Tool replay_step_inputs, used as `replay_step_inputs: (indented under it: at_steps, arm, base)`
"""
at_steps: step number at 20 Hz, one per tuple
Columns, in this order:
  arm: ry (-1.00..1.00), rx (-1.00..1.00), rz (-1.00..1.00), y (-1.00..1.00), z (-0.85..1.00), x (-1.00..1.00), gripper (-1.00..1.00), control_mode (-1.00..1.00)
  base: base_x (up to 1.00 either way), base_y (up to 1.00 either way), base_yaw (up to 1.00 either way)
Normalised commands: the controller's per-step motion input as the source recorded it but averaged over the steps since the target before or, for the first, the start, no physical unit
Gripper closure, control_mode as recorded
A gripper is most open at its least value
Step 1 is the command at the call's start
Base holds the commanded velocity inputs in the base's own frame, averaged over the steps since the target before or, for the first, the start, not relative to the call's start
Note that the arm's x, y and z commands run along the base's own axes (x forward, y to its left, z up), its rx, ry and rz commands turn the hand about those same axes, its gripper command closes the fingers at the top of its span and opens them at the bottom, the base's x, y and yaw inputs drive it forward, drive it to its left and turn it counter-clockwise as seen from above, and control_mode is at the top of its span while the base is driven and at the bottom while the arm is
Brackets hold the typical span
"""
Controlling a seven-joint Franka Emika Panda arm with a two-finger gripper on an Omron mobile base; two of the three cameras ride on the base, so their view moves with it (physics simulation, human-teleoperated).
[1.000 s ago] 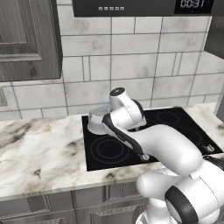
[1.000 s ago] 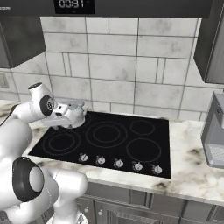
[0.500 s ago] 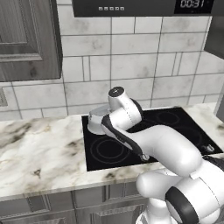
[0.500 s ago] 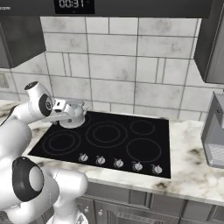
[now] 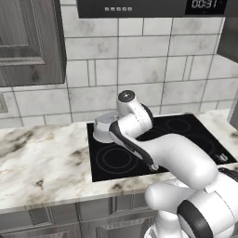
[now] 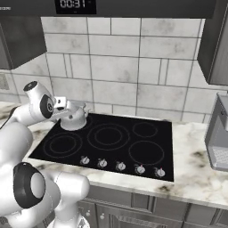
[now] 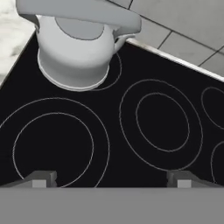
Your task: The kettle is done boiling. Turn off the stove, then wait for 300 timesteps before moving the kettle to the dining table.
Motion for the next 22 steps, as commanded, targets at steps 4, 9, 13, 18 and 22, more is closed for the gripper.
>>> replay_step_inputs:
  at_steps: [4,9,13,18,22]
  arm:
    - [-0.03,-0.04,0.16,0.11,0.08,0.16,-1.00,-1.00]
    - [-0.03,-0.04,0.14,0.13,0.02,0.15,-1.00,-1.00]
    - [-0.03,-0.03,0.13,0.13,0.02,0.23,-1.00,-1.00]
    - [-0.03,-0.04,0.13,0.14,0.11,0.25,-1.00,-1.00]
    - [-0.01,-0.06,0.12,0.16,0.12,0.21,-1.00,-1.00]
  base:
    - [0.00,0.00,0.00]
    - [0.00,0.00,0.00]
    - [0.00,0.00,0.00]
    - [0.00,0.00,0.00]
    - [0.00,0.00,0.00]
